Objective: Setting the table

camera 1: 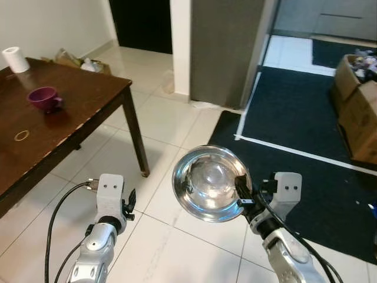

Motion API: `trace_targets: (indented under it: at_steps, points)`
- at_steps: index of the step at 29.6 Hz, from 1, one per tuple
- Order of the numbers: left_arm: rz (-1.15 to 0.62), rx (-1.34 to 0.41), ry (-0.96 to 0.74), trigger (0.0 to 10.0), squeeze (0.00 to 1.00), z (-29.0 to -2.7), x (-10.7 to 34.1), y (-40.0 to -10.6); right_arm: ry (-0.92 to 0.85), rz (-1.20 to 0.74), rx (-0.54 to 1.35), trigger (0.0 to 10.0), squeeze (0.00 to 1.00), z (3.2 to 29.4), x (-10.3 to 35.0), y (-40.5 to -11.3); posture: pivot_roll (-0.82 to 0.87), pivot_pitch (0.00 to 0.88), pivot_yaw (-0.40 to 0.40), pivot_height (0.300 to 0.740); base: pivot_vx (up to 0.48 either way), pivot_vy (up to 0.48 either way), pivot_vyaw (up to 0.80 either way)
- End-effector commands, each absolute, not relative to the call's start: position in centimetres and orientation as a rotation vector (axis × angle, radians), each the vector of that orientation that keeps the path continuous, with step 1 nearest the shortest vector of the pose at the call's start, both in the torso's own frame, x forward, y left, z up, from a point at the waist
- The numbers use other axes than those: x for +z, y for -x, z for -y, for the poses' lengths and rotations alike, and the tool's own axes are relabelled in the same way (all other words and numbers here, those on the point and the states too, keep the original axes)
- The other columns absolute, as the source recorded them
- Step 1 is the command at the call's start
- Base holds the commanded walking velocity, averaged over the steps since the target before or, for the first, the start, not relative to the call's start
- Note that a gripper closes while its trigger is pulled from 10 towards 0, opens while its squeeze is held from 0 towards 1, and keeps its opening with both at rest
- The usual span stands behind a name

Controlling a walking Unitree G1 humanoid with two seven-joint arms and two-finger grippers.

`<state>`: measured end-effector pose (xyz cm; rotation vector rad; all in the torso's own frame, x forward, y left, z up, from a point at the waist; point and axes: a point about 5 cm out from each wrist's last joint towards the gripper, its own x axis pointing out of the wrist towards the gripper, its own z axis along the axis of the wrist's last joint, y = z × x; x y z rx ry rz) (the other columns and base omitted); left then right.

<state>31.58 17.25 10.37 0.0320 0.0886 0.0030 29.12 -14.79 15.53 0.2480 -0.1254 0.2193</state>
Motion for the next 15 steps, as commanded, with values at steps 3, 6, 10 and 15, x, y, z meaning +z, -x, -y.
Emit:
trace_targets:
  at_steps: [3,6,10,15]
  points:
    - [-0.071,-0.014,-0.063,10.0,0.00,-17.09,10.31,-31.36,-0.276,0.142,0.191,10.0,0.00,15.35,15.60,-28.84,-0.02,0.100,0.108,0.740,0.304,0.000,0.00]
    - [-0.067,-0.016,-0.066,10.0,0.00,-17.03,10.35,-31.36,-0.271,0.139,0.190,10.0,0.00,15.33,15.53,-28.86,-0.02,0.099,0.109,0.740,0.440,0.000,0.00]
    - [-0.062,-0.020,-0.067,10.0,0.00,-16.98,10.40,-31.35,-0.271,0.139,0.193,10.0,0.00,15.23,15.50,-28.83,-0.02,0.099,0.109,0.740,0.464,0.000,0.00]
    - [-0.061,-0.022,-0.067,10.0,0.00,-16.97,10.40,-31.34,-0.270,0.138,0.194,10.0,0.00,15.17,15.47,-28.82,-0.02,0.099,0.110,0.740,0.469,0.000,0.00]
